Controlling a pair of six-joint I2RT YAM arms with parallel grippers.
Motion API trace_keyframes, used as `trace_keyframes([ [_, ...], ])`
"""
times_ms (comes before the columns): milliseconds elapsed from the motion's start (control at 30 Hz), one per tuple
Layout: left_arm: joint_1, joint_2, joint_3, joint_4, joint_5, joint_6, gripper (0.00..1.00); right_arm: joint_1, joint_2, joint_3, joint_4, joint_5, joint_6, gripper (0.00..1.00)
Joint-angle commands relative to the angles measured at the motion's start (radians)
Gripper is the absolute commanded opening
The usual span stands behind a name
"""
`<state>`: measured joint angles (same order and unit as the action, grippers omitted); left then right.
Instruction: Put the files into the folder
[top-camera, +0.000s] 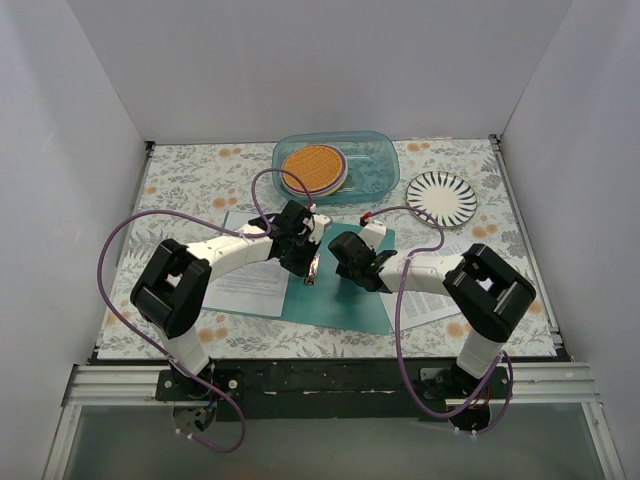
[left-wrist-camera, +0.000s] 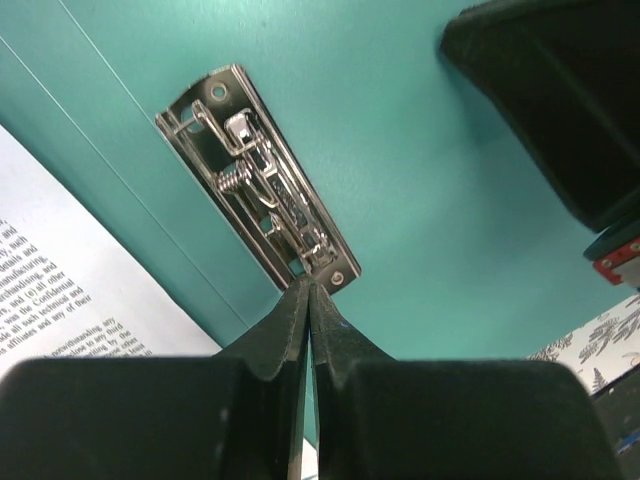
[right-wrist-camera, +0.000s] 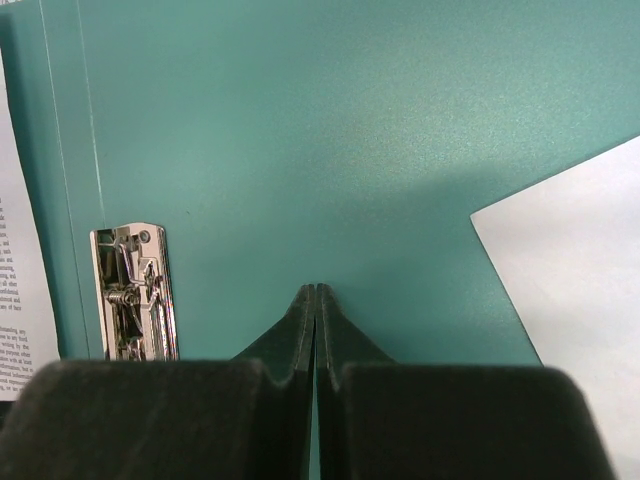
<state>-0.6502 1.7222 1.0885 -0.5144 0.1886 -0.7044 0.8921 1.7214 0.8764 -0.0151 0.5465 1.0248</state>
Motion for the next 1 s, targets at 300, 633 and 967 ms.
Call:
trace_keyframes([
  [300,-0.002,-0.038,-0.041,0.048,-0.034,0.033,0.00,-0.012,0.044,-0.080,-0.111,-0.077,0.029,0.01],
  [633,0.000,-0.065,-0.052,0.034,-0.023,0.037,0.00,-0.016,0.052,-0.086,-0.120,-0.083,0.040,0.01],
  [967,0.000,-0.038,-0.064,0.039,-0.028,0.042,0.00,-0.016,0.041,-0.102,-0.117,-0.085,0.050,0.01],
])
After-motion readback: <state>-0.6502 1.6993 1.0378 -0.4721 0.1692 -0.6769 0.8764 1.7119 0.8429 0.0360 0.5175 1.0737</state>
